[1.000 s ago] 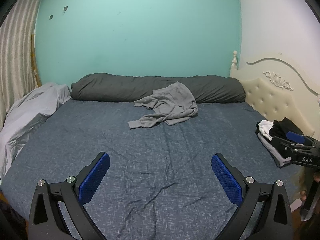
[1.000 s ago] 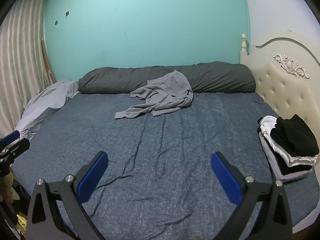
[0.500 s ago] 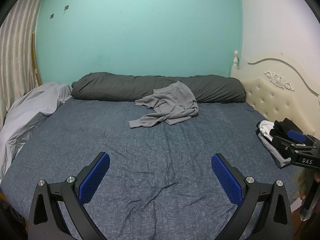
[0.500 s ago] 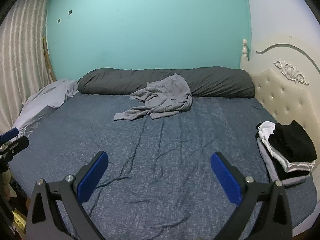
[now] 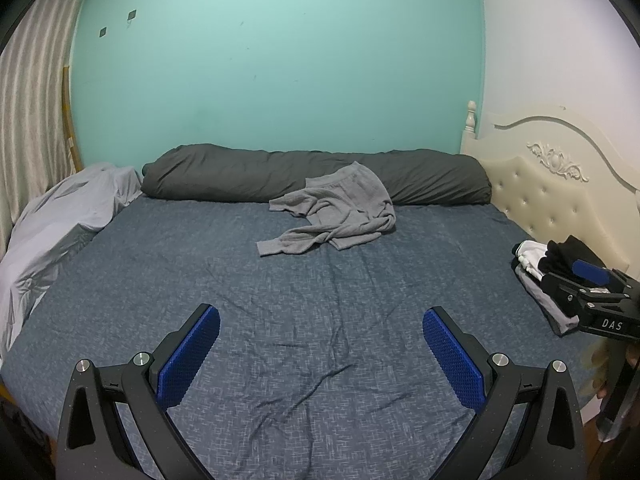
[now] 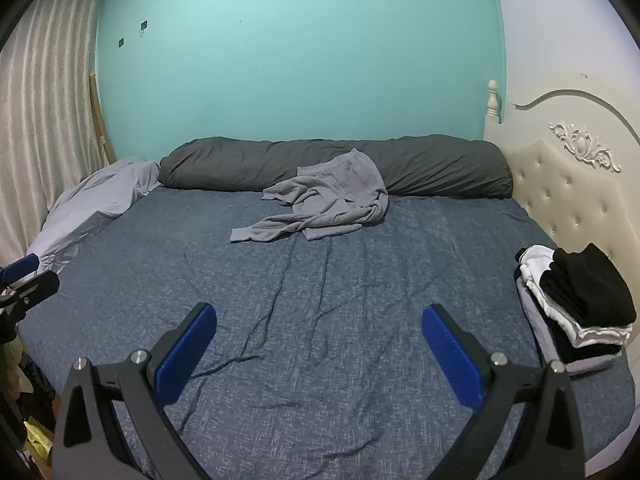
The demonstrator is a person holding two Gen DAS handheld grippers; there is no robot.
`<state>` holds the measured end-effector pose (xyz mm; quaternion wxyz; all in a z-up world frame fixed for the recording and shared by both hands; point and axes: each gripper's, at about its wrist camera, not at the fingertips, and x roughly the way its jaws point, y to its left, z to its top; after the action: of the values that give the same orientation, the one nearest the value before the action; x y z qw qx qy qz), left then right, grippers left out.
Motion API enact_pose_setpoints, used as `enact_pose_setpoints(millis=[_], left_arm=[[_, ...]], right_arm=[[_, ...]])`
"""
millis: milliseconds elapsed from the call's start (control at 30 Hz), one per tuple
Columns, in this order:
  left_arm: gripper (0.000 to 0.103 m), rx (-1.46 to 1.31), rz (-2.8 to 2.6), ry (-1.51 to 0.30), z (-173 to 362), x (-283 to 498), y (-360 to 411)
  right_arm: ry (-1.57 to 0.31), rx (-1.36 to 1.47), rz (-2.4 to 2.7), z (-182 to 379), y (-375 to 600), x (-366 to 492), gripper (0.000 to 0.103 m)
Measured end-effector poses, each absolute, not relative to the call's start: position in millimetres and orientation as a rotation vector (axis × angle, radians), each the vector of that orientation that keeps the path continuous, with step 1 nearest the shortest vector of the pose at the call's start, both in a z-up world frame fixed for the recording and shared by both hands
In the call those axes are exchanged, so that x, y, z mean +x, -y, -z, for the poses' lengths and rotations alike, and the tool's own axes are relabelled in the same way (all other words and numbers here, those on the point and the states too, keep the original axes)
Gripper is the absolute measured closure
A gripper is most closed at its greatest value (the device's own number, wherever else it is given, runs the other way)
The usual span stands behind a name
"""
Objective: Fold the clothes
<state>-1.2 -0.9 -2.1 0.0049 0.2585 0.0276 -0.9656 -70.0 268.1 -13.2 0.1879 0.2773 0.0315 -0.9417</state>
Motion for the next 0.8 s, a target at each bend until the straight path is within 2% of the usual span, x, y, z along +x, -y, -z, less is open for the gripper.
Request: enact_pose_setpoints(millis=[800], left_arm=[[0.0, 0.84, 3.03, -0.085, 7.2, -16.0, -2.9]], right_arm=[[-0.042, 0.765, 2.604, 17.8, -268.2, -82.5, 0.0]])
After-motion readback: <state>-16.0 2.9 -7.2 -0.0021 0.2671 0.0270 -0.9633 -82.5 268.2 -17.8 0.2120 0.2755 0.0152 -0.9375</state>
